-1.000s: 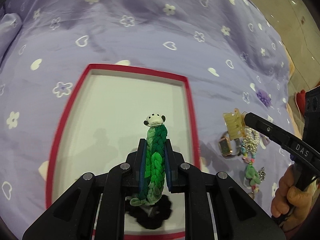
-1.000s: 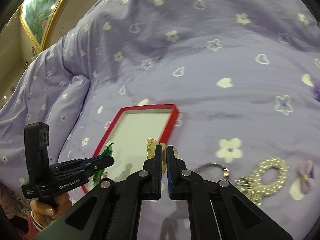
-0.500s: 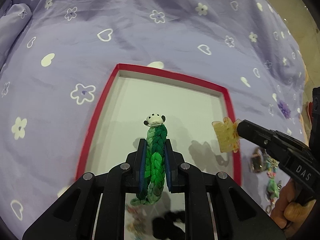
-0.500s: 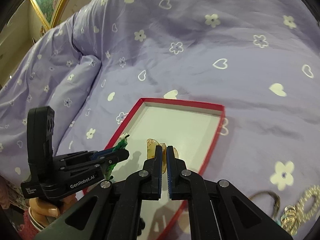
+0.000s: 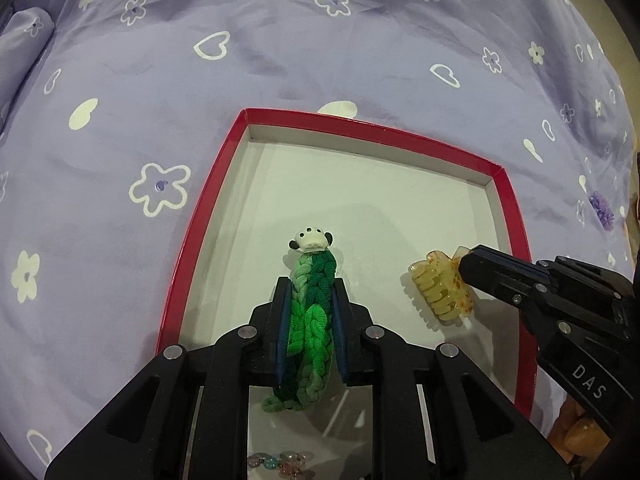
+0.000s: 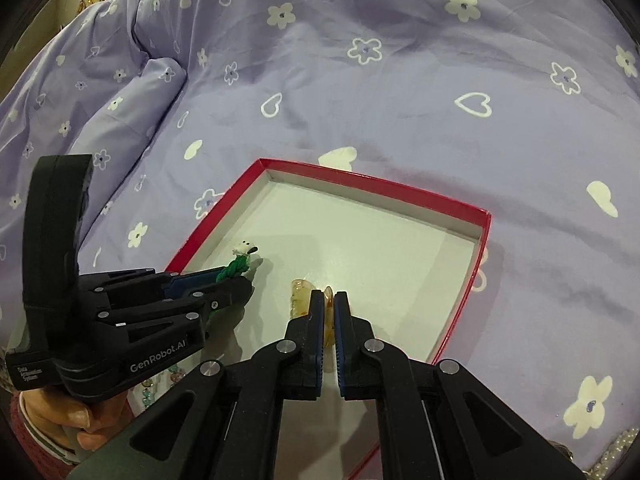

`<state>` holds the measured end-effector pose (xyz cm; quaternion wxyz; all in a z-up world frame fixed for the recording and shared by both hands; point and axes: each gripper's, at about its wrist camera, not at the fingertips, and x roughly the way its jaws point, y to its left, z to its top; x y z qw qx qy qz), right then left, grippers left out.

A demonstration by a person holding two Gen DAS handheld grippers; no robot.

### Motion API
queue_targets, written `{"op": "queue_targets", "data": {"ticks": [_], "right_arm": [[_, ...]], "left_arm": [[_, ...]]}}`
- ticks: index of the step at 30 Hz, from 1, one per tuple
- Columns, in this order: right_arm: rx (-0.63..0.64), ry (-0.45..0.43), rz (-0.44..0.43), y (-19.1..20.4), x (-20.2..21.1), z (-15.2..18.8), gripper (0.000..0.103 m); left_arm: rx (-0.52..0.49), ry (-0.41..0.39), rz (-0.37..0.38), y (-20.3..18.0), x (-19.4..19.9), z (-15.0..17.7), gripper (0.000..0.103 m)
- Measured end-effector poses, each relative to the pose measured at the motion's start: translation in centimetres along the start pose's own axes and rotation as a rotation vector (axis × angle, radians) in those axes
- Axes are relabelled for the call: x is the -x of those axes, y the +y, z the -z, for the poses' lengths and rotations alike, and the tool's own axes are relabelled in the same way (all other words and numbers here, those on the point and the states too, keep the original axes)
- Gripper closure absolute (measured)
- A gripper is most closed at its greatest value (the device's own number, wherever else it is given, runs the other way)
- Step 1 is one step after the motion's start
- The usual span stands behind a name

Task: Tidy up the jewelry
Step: 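Lower both held items into the tray and open both tools, then grasp the rose-gold watch with the left tool while the right tool grasps the lilac bow hair tie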

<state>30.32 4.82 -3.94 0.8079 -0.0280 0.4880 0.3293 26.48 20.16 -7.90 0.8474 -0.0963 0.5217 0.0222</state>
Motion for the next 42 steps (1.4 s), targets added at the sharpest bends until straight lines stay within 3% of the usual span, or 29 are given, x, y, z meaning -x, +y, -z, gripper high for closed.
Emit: {"op": "queue_targets", "data": {"ticks": [3, 12, 22, 24, 33, 42], "right_arm": [[-0.002, 0.003, -0.006, 0.0, 0.0, 0.0, 0.094], [-0.015, 0.005, -0.015, -0.1, 0.0, -0.1, 0.093], [-0.043, -0.038, -0.035, -0.1, 2.8, 0.3, 0.075], [-0.057, -0.060, -0.041, -0.5, 4.2, 0.8, 0.070], [-0.130, -0.140, -0.005, -3.5, 10.9, 4.3, 0.069], [-0.244, -0.173, 0.057, -8.6, 15.9, 9.5, 0.069]], "left_arm": [[-0.010, -0.002, -0.020, -0.2, -0.1, -0.1, 0.084], [-0.030, 0.000, -0.060, -0.5, 0.0, 0.2, 0.066], [0.024, -0.035, -0.072, 0.5, 3.2, 1.5, 0.050], [0.042, -0.052, -0.061, 0.5, 4.3, 2.1, 0.048], [0.102, -0.090, 0.014, -1.2, 7.7, 4.0, 0.047], [0.071, -0.101, 0.110, -5.4, 10.5, 5.7, 0.045]]}}
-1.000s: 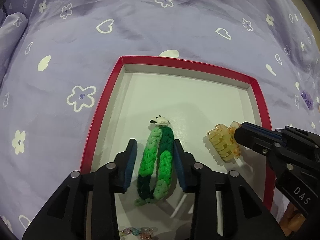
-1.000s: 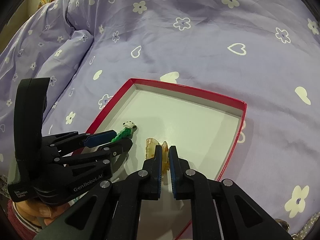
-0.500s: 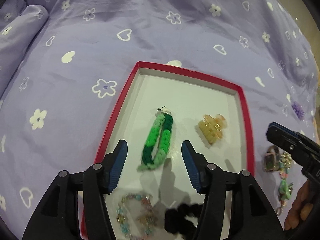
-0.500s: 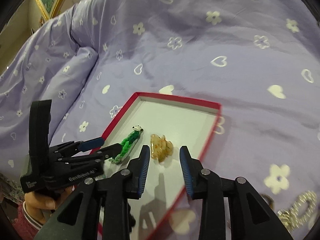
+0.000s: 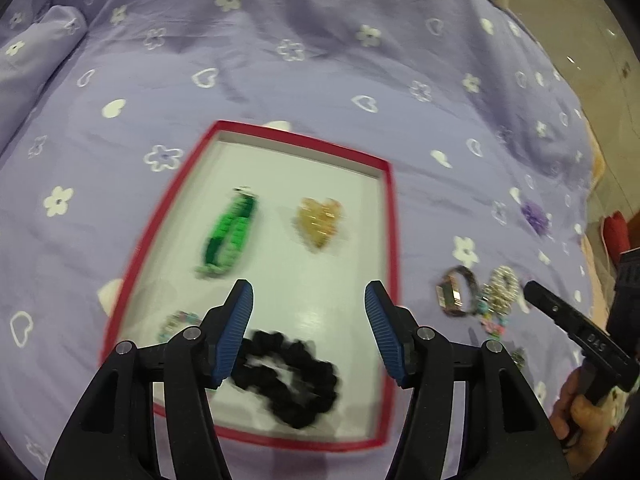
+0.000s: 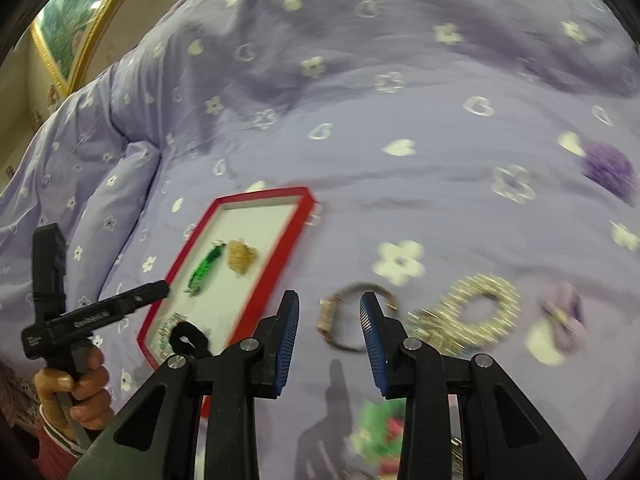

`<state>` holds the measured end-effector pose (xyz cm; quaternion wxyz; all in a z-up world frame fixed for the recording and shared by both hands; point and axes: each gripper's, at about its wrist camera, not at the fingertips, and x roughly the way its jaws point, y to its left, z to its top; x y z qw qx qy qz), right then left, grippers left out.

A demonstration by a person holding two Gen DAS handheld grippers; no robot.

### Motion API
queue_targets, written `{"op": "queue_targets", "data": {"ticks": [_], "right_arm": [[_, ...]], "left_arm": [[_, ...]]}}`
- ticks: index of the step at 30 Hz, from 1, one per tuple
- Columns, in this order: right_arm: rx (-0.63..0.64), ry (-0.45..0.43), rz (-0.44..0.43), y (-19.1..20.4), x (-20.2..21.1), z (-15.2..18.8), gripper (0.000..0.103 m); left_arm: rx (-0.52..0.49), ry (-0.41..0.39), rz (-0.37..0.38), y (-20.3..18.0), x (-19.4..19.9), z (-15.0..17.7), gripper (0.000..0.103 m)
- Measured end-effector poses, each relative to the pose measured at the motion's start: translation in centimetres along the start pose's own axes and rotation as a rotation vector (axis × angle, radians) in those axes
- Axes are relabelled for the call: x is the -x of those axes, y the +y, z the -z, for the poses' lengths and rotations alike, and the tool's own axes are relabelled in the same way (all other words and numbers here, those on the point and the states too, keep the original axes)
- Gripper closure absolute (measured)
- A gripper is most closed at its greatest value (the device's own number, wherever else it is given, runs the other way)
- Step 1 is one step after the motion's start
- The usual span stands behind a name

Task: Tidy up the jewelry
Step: 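Grasp the rose-gold watch with the left tool while the right tool grasps the lilac bow hair tie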

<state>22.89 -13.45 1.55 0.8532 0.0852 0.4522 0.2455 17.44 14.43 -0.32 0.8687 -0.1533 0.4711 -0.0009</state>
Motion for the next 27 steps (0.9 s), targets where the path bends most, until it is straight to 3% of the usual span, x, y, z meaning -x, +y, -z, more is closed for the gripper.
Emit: {"op": "queue_targets", "data": {"ticks": [15, 27], "right_arm": [[-0.132, -0.053, 0.126, -8.5, 5.9, 3.4, 0.068], [-0.171, -0.051, 0.197, -12.4, 5.5, 3.3, 0.068]], "left_arm": [[-0.160, 0.069, 0.065, -8.9, -2.2, 1.7, 0.042], [-0.226, 0.146, 0.068, -12.6, -6.1, 1.5, 0.041]]}}
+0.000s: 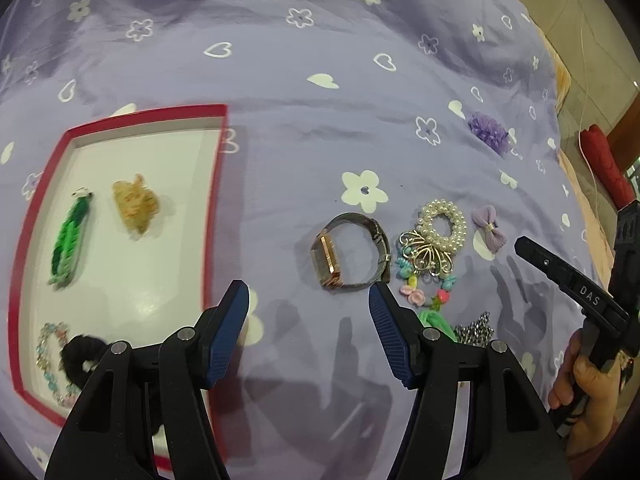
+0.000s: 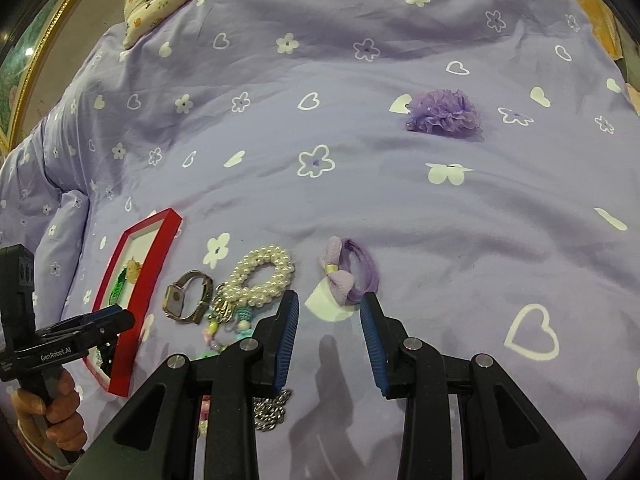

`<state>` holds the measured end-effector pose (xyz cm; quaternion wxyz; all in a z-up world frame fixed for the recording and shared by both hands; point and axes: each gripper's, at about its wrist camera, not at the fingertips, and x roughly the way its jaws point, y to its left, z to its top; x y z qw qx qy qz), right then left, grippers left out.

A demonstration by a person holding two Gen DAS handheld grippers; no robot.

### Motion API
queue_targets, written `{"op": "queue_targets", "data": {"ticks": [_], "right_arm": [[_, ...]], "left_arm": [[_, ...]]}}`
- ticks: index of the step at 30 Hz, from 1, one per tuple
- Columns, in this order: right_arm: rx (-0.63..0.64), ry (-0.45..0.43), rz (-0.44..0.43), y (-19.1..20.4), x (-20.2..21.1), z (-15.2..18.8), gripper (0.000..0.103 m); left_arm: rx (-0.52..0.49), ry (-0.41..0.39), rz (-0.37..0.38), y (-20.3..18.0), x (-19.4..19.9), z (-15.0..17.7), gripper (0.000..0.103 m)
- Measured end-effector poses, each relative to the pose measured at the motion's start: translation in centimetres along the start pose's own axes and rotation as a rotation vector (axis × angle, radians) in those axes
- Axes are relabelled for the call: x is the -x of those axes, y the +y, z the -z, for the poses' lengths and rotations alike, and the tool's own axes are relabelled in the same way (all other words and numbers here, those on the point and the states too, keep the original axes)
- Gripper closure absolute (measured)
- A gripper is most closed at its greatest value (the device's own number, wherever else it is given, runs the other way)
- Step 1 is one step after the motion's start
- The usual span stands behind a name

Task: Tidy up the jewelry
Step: 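Grasp the rose-gold watch with the left tool while the right tool grasps the lilac bow hair tie, then carry watch and hair tie into the tray and open both tools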

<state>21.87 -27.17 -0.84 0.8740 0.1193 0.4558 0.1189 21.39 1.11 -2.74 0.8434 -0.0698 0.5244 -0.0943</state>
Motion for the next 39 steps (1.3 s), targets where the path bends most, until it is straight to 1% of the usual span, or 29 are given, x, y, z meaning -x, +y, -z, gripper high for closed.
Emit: {"op": "queue_targets", "data": {"ticks": [7, 9, 11, 13, 14, 15, 16, 17, 18, 19, 21, 25, 28, 33, 39], "right_arm": [[-0.005, 0.020, 0.013, -0.5, -1.5, -0.7, 0.068], [-0.005, 0.028, 0.013, -0.6, -2.0, -0.8, 0.068], [0.000, 0.039, 0.020, -0.6, -2.6, -0.9, 0.068], [0.002, 0.047, 0.022, -0.6, -3.1, -0.9, 0.068], [0.003, 0.051, 0.025, -0.7, -3.4, -0.8, 0.068], [0.006, 0.051, 0.026, -0.7, -3.5, -0.8, 0.068], [0.009, 0.051, 0.028, -0.7, -3.6, -0.8, 0.070], [0.011, 0.051, 0.037, -0.8, -3.8, -0.8, 0.073], [0.010, 0.050, 0.039, -0.9, -3.8, -0.8, 0.077], [0.009, 0.049, 0.041, -1.1, -3.8, -0.8, 0.083], [0.010, 0.039, 0.047, -1.2, -3.6, -0.8, 0.090], [0.016, 0.021, 0.035, -0.9, -3.0, -0.8, 0.092], [0.028, 0.012, 0.015, -0.1, -2.2, -0.8, 0.092], [0.051, -0.005, -0.025, 1.8, -0.8, -0.8, 0.092], [0.080, -0.001, -0.071, 4.3, -0.4, -0.3, 0.092]], "left_arm": [[-0.021, 0.029, -0.026, -0.9, -2.6, -1.5, 0.041], [-0.037, 0.045, -0.045, -1.2, -3.7, -1.8, 0.041], [-0.043, 0.062, -0.055, -1.3, -4.7, -1.9, 0.044], [-0.049, 0.076, -0.062, -1.3, -5.5, -1.9, 0.058], [-0.051, 0.076, -0.070, -1.3, -5.9, -1.9, 0.061], [-0.054, 0.067, -0.075, -1.3, -5.9, -1.8, 0.067], [-0.056, 0.062, -0.073, -1.3, -5.9, -1.9, 0.080], [-0.057, 0.061, -0.062, -1.2, -5.8, -1.9, 0.086], [-0.052, 0.063, -0.050, -1.1, -5.8, -1.9, 0.095], [-0.049, 0.061, -0.048, -1.0, -5.7, -1.9, 0.095], [-0.057, 0.054, -0.048, -1.0, -5.6, -1.8, 0.096], [-0.050, 0.041, -0.041, -0.9, -5.1, -1.4, 0.096], [-0.047, 0.027, -0.028, -0.6, -4.0, -0.7, 0.096], [-0.034, -0.001, -0.013, -0.2, -1.9, 0.1, 0.096], [-0.014, -0.035, -0.007, 1.0, 0.6, 0.9, 0.096]]}}
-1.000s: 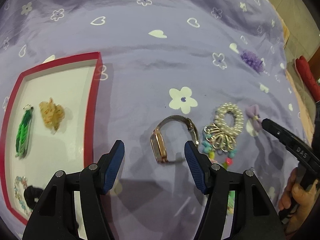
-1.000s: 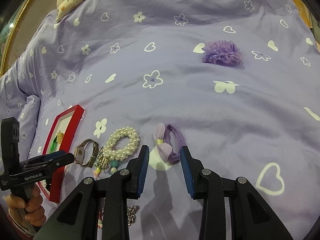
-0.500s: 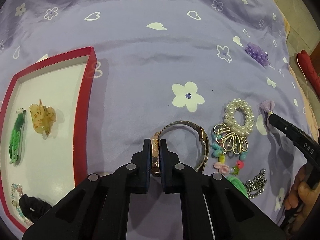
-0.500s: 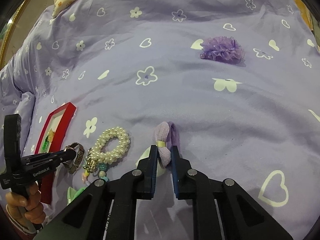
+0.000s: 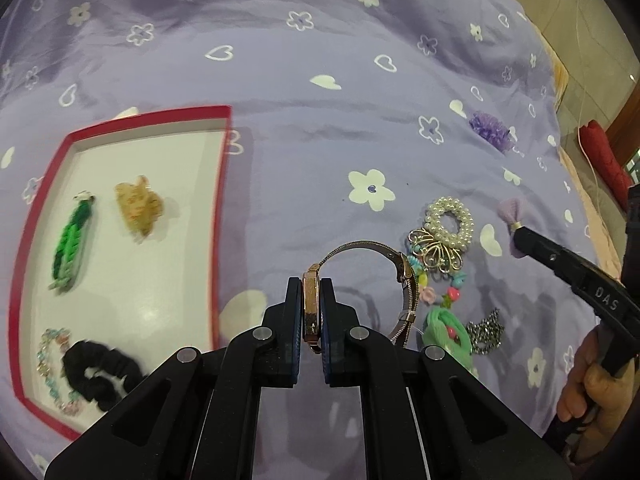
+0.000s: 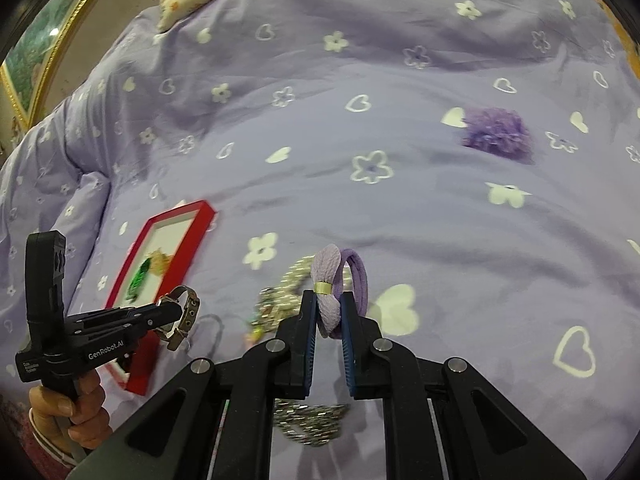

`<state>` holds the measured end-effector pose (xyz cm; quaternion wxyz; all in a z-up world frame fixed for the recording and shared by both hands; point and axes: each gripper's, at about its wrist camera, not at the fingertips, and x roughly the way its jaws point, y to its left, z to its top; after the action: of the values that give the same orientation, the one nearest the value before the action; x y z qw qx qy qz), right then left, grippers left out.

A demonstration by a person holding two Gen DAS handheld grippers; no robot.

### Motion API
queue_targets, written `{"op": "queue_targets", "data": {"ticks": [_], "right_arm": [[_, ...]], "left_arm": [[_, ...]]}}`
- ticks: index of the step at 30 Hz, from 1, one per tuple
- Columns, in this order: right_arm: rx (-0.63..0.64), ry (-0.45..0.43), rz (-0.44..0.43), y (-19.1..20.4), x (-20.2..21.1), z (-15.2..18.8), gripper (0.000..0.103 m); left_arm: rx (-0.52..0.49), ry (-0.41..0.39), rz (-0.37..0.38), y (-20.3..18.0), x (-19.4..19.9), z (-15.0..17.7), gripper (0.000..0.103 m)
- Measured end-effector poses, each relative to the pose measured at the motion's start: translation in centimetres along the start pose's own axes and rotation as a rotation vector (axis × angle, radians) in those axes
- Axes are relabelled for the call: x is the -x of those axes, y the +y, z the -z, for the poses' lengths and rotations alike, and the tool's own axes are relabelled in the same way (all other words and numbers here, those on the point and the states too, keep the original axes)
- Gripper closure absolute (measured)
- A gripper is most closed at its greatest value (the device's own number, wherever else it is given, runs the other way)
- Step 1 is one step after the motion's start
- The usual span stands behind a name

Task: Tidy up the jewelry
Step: 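Carry watch and hair tie into the tray and open both tools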

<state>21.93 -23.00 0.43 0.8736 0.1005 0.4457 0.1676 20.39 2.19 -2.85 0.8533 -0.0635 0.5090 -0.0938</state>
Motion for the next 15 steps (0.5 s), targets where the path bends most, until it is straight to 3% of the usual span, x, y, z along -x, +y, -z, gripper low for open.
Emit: {"op": "queue_targets", "data": {"ticks": [15], "right_arm": [[0.088, 0.043, -0.088, 6.7, -1.3, 1.2, 0.092]], "left_arm": [[0.081, -0.055, -0.028, 4.7, 3.9, 2.1, 0.096]]}}
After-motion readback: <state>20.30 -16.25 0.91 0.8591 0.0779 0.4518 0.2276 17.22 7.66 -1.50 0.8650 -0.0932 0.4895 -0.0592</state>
